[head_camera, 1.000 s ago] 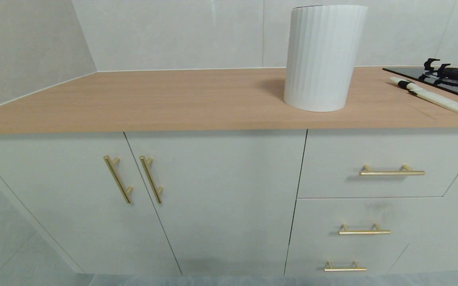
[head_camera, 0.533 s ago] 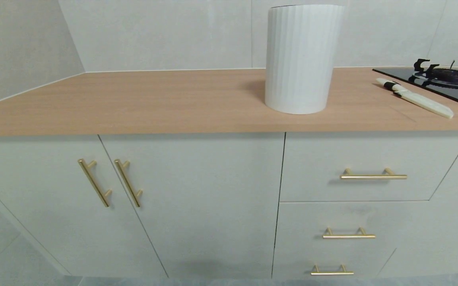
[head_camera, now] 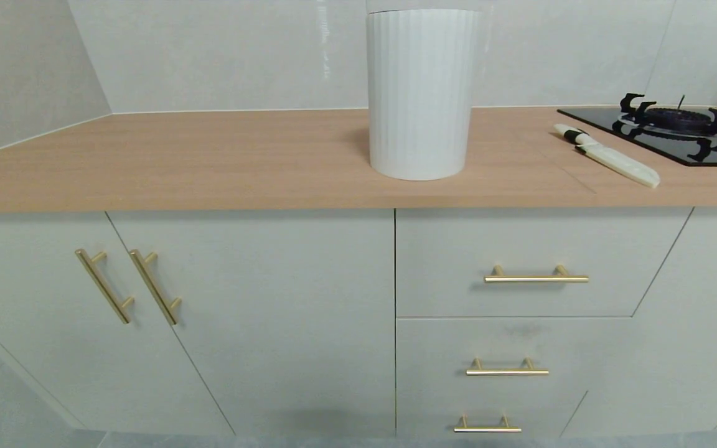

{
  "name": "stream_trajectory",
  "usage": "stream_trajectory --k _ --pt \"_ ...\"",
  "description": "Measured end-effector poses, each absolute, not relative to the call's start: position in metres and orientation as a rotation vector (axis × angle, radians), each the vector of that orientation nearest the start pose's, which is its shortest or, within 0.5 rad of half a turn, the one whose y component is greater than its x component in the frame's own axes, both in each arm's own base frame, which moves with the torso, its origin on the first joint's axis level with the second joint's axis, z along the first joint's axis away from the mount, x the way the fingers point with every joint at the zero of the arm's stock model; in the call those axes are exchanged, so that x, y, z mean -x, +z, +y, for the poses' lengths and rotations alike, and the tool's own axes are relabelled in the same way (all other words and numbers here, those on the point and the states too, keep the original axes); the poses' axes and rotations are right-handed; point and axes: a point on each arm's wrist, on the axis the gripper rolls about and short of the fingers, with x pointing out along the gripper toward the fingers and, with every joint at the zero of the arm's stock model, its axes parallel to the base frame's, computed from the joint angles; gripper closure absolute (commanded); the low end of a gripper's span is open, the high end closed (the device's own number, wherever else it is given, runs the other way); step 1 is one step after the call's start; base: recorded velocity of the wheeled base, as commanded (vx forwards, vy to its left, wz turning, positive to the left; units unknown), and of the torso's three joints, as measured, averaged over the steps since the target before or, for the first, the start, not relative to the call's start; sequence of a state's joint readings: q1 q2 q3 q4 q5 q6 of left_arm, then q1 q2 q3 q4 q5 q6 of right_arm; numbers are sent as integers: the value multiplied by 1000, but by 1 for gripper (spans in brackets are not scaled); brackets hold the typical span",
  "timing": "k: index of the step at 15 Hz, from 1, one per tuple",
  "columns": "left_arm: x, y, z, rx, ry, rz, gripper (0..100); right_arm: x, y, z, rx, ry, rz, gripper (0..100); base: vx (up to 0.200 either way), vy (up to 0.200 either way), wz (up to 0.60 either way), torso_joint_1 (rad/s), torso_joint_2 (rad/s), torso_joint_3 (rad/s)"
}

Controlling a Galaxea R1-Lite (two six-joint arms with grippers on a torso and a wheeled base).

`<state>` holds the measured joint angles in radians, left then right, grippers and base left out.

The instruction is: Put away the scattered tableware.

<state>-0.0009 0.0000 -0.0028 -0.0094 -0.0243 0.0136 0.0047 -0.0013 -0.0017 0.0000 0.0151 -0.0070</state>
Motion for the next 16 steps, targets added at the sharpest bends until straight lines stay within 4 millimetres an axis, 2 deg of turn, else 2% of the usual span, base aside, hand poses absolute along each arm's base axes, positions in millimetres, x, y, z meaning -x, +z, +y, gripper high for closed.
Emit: stream_trajectory --k 3,6,16 --pt "23 77 -1 -14 -24 -13 0 23 76 0 7 20 -3 0 0 0 0 0 0 0" --pt "23 77 -1 -14 -25 -12 0 23 76 0 7 21 -3 0 200 0 0 2 4 4" --pt "23 77 -1 -14 -25 -14 0 23 76 0 7 19 -3 0 0 0 0 0 0 0"
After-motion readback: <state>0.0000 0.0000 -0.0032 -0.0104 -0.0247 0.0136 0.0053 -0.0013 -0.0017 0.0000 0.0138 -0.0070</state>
